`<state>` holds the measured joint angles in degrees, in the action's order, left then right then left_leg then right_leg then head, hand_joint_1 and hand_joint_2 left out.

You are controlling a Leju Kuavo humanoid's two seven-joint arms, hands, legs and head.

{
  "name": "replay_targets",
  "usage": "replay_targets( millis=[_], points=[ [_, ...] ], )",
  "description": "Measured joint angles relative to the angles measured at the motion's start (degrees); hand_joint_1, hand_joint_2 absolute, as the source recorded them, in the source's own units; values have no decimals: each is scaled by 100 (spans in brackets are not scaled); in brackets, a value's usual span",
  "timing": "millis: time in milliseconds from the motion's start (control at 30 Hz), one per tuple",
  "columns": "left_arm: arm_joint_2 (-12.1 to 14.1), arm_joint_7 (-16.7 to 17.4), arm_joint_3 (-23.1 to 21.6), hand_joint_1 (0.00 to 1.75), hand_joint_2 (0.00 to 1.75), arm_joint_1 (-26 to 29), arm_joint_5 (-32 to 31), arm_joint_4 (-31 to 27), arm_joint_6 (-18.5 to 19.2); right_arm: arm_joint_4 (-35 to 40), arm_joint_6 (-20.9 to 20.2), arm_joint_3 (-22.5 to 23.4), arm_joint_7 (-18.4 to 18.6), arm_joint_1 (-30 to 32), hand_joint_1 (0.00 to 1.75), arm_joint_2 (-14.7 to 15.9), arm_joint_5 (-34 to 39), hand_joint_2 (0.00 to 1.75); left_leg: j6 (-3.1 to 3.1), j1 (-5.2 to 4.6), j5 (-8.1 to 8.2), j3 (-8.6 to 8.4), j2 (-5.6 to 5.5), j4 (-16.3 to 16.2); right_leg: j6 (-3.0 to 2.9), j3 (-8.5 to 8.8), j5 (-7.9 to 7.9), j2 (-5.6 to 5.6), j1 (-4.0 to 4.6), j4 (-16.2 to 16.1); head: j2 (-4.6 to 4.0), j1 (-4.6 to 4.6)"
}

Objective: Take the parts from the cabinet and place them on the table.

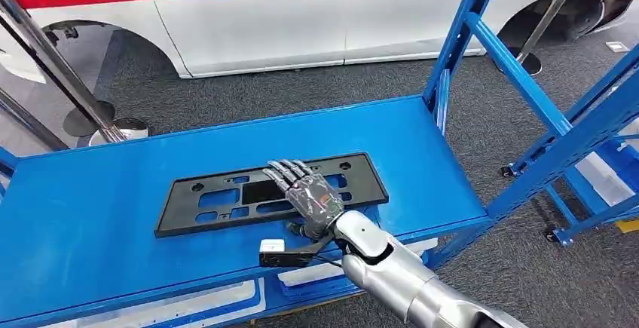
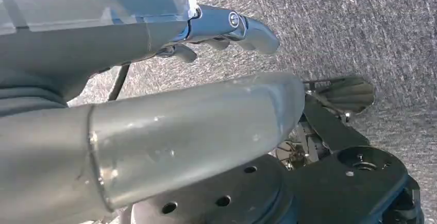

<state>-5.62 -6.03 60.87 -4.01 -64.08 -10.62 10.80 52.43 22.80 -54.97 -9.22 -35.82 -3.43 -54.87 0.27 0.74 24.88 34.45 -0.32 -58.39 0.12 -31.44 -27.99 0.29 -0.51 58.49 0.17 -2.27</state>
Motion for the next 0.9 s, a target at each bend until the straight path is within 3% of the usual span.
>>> replay_targets(
  millis=[300,333,367,400,900],
  points=[
    [0,-2,0,0,0,1,9,0,46,-449,425,2,585,-156,0,-57,-812,175,0,-1,0,0,0,0,0,0,0,0,-1,-1,-2,0],
    [0,-2,0,0,0,1,9,0,52,-515,454,4,629,-179,44,-57,-886,175,0,-1,0,0,0,0,0,0,0,0,-1,-1,-2,0],
    [0,-2,0,0,0,1,9,0,57,-573,472,9,664,-205,150,-57,-928,175,0,-1,0,0,0,0,0,0,0,0,-1,-1,0,0],
    [0,-2,0,0,0,0,7,0,59,-634,489,20,693,-223,175,-57,-970,175,0,-1,0,0,0,0,0,0,0,0,-1,-1,0,0],
    [0,-13,0,0,0,0,-31,0,72,-1027,437,170,664,-298,175,-105,-985,175,0,0,0,-2,0,0,0,0,0,0,0,-1,0,0]
  ],
)
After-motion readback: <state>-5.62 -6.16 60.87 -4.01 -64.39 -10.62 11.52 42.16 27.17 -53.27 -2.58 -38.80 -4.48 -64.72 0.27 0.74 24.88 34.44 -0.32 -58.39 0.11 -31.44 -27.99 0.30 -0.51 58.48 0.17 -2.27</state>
